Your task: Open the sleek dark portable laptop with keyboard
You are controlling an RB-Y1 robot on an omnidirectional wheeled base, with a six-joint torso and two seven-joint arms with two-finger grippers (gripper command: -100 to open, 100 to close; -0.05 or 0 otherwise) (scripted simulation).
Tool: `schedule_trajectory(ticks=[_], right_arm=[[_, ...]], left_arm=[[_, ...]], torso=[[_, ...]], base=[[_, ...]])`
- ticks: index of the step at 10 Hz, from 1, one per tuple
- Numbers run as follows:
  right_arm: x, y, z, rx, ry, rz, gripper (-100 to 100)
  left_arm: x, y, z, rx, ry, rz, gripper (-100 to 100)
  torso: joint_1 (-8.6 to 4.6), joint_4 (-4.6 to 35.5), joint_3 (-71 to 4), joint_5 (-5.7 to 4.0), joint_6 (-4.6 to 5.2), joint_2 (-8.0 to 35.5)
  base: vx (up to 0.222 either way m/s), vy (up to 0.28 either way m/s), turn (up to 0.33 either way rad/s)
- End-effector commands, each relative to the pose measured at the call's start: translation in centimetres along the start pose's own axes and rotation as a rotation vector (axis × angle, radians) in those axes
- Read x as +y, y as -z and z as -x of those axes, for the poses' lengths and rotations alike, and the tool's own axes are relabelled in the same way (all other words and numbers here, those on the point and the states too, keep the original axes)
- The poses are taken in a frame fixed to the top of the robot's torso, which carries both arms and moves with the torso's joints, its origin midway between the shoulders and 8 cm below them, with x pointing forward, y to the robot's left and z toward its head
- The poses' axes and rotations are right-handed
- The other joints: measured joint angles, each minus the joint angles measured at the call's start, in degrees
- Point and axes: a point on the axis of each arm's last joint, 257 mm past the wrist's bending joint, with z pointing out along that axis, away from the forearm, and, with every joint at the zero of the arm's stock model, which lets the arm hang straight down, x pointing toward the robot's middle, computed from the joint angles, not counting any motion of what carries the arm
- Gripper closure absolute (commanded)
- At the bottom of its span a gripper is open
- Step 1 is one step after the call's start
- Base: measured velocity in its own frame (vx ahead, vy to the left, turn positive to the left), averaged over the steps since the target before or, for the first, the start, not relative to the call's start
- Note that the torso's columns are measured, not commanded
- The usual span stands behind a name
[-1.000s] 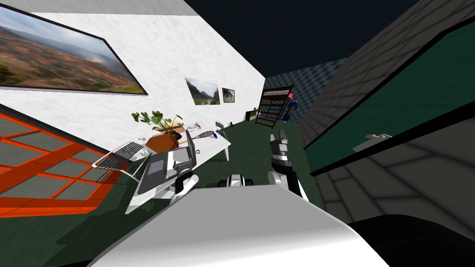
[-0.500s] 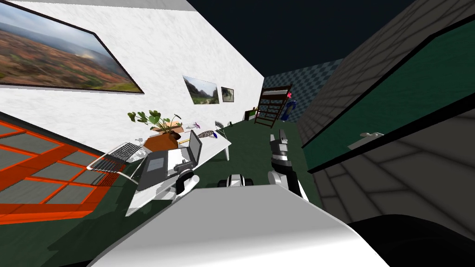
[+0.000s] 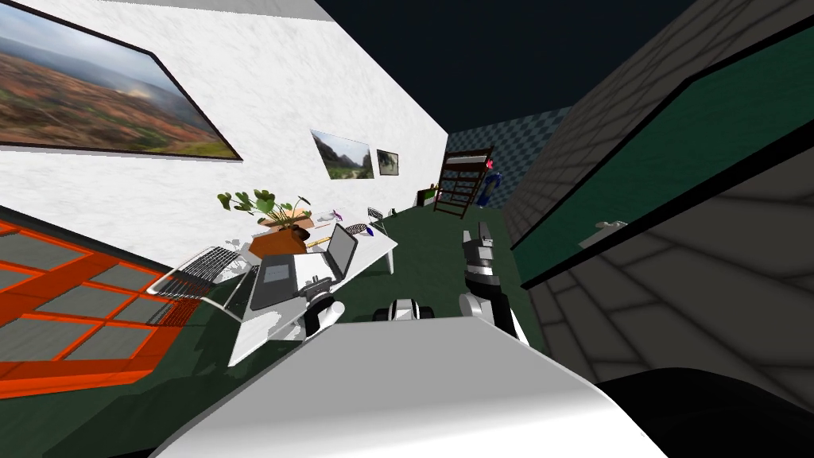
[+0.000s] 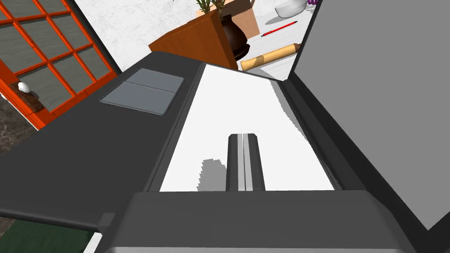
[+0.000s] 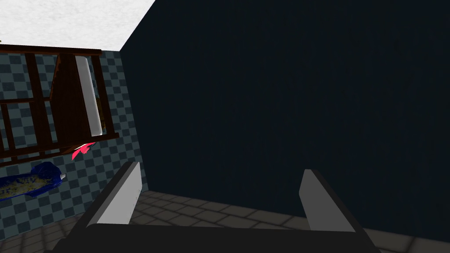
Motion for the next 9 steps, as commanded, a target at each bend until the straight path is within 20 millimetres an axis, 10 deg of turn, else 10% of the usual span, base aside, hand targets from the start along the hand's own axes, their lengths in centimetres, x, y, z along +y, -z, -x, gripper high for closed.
schedule_trajectory(ticks=[1, 2, 3, 9], right_arm=[[0.0, 0.0, 0.0, 0.0, 0.0, 0.0, 0], [0.0, 0.0, 0.0, 0.0, 0.0, 0.0, 0], [0.0, 0.0, 0.0, 0.0, 0.0, 0.0, 0], [0.0, 0.0, 0.0, 0.0, 0.0, 0.0, 0]], left_arm=[[-0.1, 0.7, 0.5, -0.005, 0.104, -0.023, 100], [0.0, 0.5, 0.4, -0.004, 0.077, -0.016, 100], [-1.3, -0.6, -0.4, 0.025, 0.051, -0.019, -100], [-5.2, -4.5, -2.5, 0.098, -0.082, -0.012, -100]], torso=[[-0.04, -0.01, -0.02, -0.01, 0.01, -0.03], [-0.06, -0.01, -0.02, -0.02, 0.0, -0.04], [-0.16, -0.02, -0.06, -0.04, 0.0, -0.1], [-0.04, 0.0, 0.01, -0.01, 0.01, 0.02]], base=[[-0.052, 0.074, -0.072], [-0.023, 0.034, -0.014], [0.0, 0.0, 0.0], [0.032, -0.032, 0.008]])
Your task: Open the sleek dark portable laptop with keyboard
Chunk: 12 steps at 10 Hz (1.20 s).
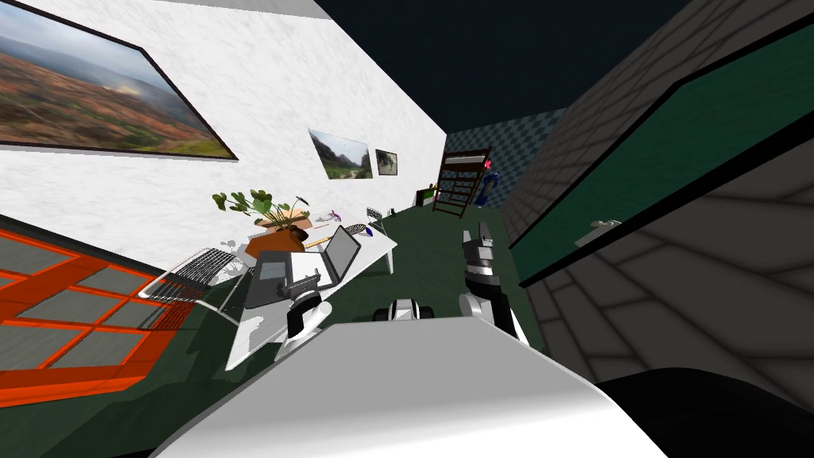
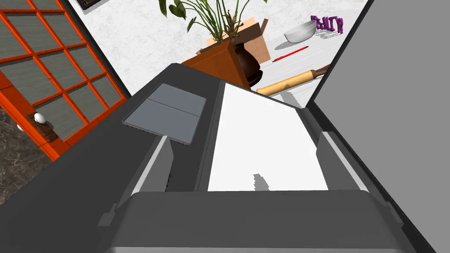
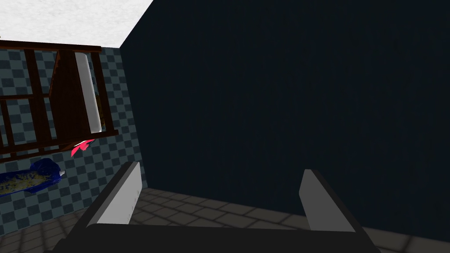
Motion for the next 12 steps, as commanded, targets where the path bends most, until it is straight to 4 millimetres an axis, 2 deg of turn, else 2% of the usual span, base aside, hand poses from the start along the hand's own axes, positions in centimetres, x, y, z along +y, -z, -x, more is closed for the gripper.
schedule_trajectory(ticks=[1, 7, 10, 12], right_arm=[[0.0, 0.0, 0.0, 0.0, 0.0, 0.0, 0], [0.0, 0.0, 0.0, 0.0, 0.0, 0.0, 0], [0.0, 0.0, 0.0, 0.0, 0.0, 0.0, 0], [0.0, 0.0, 0.0, 0.0, 0.0, 0.0, 0]], left_arm=[[-1.1, -1.2, 0.1, 0.011, -0.062, 0.011, -100], [-1.2, -0.9, 2.8, -0.058, -0.125, 0.028, -100], [0.2, 0.9, 4.6, -0.116, -0.093, 0.028, -100], [1.4, 2.3, 5.5, -0.149, -0.066, 0.031, -100]], torso=[[-0.07, -0.02, -0.04, -0.02, 0.0, -0.07], [0.0, 0.02, 0.03, -0.01, 0.0, 0.04], [-0.01, -0.05, -0.05, 0.09, 0.14, -0.12], [0.18, -0.09, 0.05, 0.35, 0.36, -0.04]], base=[[0.097, -0.077, 0.023], [0.126, -0.136, 0.033], [0.137, -0.132, 0.047], [0.032, -0.053, -0.003]])
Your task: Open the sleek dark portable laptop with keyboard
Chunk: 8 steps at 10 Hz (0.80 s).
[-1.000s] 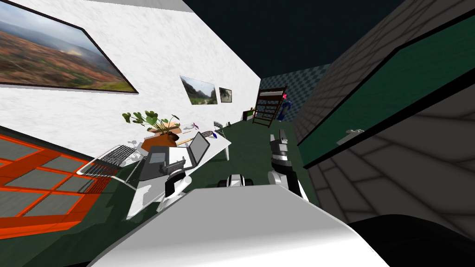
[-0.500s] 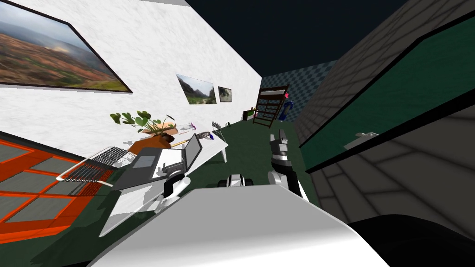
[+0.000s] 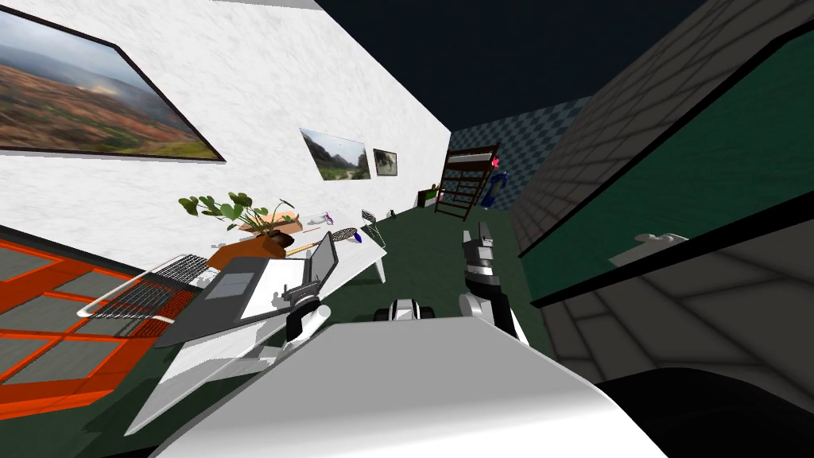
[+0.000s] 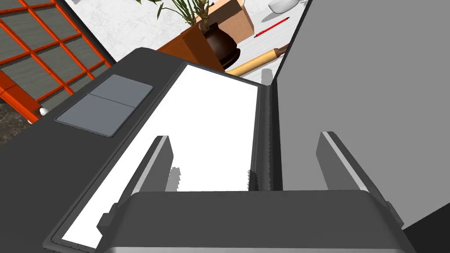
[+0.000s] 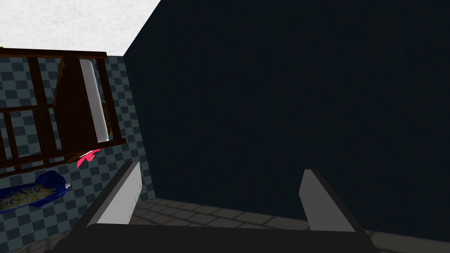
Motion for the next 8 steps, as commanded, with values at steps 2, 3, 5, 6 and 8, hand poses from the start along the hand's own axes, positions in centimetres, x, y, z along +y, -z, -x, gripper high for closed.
schedule_trajectory(ticks=[2, 3, 5, 6, 8], right_arm=[[0.0, 0.0, 0.0, 0.0, 0.0, 0.0, 0], [0.0, 0.0, 0.0, 0.0, 0.0, 0.0, 0], [0.0, 0.0, 0.0, 0.0, 0.0, 0.0, 0], [0.0, 0.0, 0.0, 0.0, 0.0, 0.0, 0], [0.0, 0.0, 0.0, 0.0, 0.0, 0.0, 0]], left_arm=[[3.5, 3.0, 1.9, -0.073, 0.061, 0.027, -100], [4.3, 3.7, 2.3, -0.09, 0.077, 0.032, -100], [4.8, 4.1, 2.5, -0.1, 0.087, 0.034, -100], [4.0, 3.5, 2.1, -0.084, 0.08, 0.023, -100], [4.1, 3.6, 2.2, -0.086, 0.081, 0.024, 100]], torso=[[-0.02, -0.1, -0.06, 0.06, -0.09, -0.11], [-0.07, -0.16, -0.13, 0.13, -0.01, -0.26], [-0.11, -0.15, -0.17, 0.02, -0.12, -0.26], [-0.13, -0.07, -0.13, -0.09, -0.18, -0.17], [-0.14, 0.09, -0.03, -0.32, -0.34, 0.05]], base=[[0.016, -0.019, 0.018], [0.017, -0.015, -0.011], [0.008, -0.015, -0.009], [0.003, -0.007, -0.001], [0.0, 0.0, 0.0]])
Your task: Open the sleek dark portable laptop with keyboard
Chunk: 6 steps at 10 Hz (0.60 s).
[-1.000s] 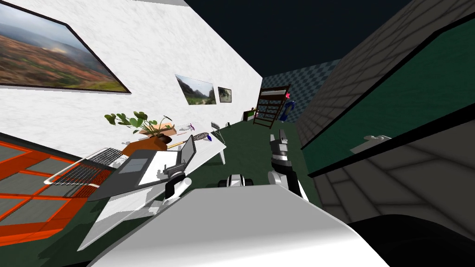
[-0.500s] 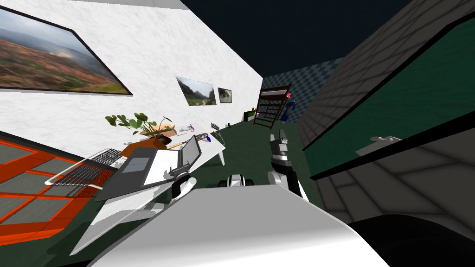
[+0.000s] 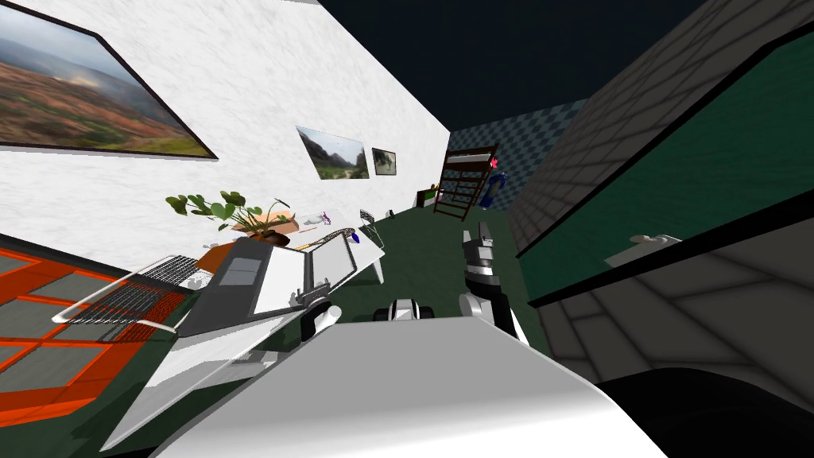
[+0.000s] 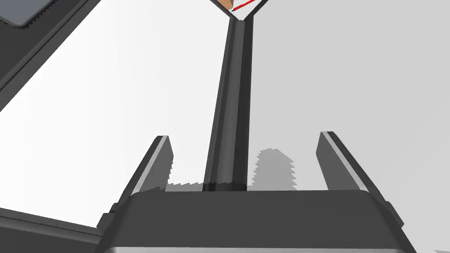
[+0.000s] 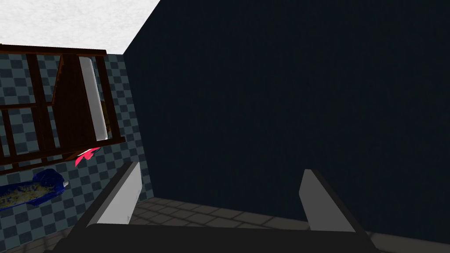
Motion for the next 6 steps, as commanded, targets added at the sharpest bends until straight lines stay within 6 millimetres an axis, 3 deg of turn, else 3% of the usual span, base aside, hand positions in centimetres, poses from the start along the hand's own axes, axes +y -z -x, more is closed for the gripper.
schedule_trajectory(ticks=[1, 6], right_arm=[[0.0, 0.0, 0.0, 0.0, 0.0, 0.0, 0], [0.0, 0.0, 0.0, 0.0, 0.0, 0.0, 0]], left_arm=[[0.5, -0.9, -0.7, -0.007, 0.075, 0.017, 100], [2.1, -2.9, -2.7, -0.024, 0.262, 0.068, 100]], torso=[[-0.02, 0.02, 0.02, -0.02, -0.01, 0.03], [0.02, -0.04, -0.07, -0.05, -0.12, -0.11]], base=[[-0.067, 0.033, -0.019], [-0.115, 0.039, -0.021]])
